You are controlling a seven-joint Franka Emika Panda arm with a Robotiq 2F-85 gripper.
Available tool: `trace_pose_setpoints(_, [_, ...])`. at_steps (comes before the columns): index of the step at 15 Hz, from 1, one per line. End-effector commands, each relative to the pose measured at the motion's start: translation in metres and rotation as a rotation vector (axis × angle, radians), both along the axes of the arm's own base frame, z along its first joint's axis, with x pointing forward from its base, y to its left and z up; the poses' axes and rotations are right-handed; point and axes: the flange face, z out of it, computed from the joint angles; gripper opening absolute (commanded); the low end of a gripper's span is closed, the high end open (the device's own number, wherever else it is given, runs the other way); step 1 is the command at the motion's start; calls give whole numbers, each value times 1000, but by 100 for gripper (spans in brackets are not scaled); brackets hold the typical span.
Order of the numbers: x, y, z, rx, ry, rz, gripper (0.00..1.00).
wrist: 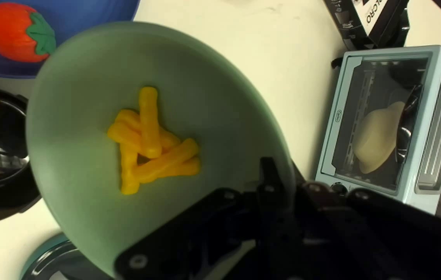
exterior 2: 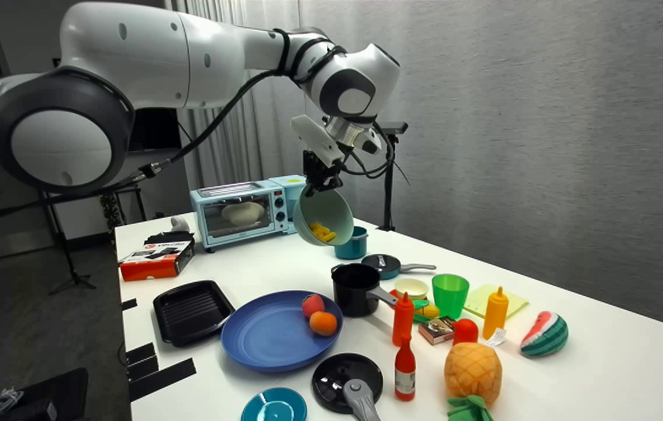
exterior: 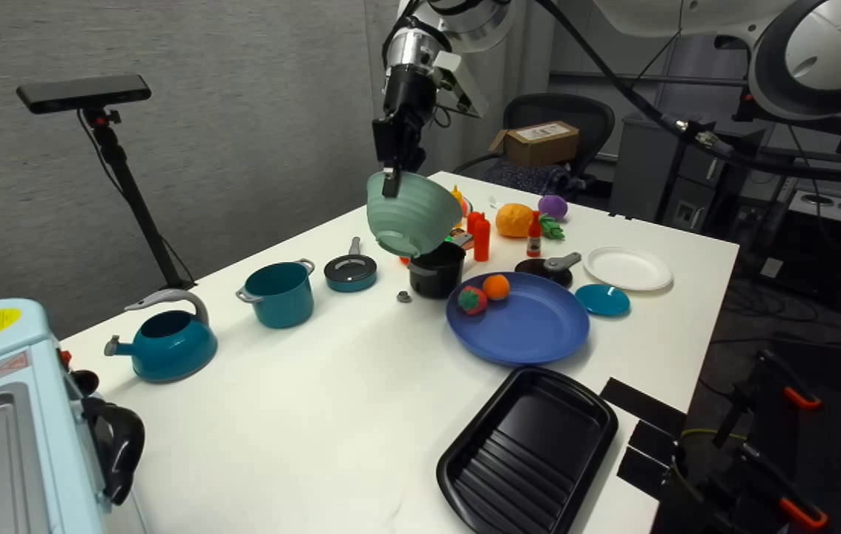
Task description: Pour the contents in the green bowl into the small pot
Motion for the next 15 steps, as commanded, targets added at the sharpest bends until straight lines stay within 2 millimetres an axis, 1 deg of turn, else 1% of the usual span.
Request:
trace_pose_setpoints(1, [-3,-15,-10,97,48,-8,2])
trace_pose_setpoints(3, [-4,-29,-17,130,82,-40,2])
trace_pose_setpoints(5, [-4,-46,-21,182,83,-60,2])
trace_pose_setpoints(6, [-5,-59,-22,207,90,-75,2])
trace_pose_setpoints(7, [-6,-67,-24,238,99,-87,2])
trace_pose_setpoints(9, [-8,-92,-22,289,96,-104,2])
trace_pose_setpoints(11, [-11,-109,-26,355,96,-117,2])
trace_pose_setpoints(12, [-13,-121,-26,401,92,-127,2])
trace_pose_setpoints(15, [-15,-136,-35,532,71,-140,2])
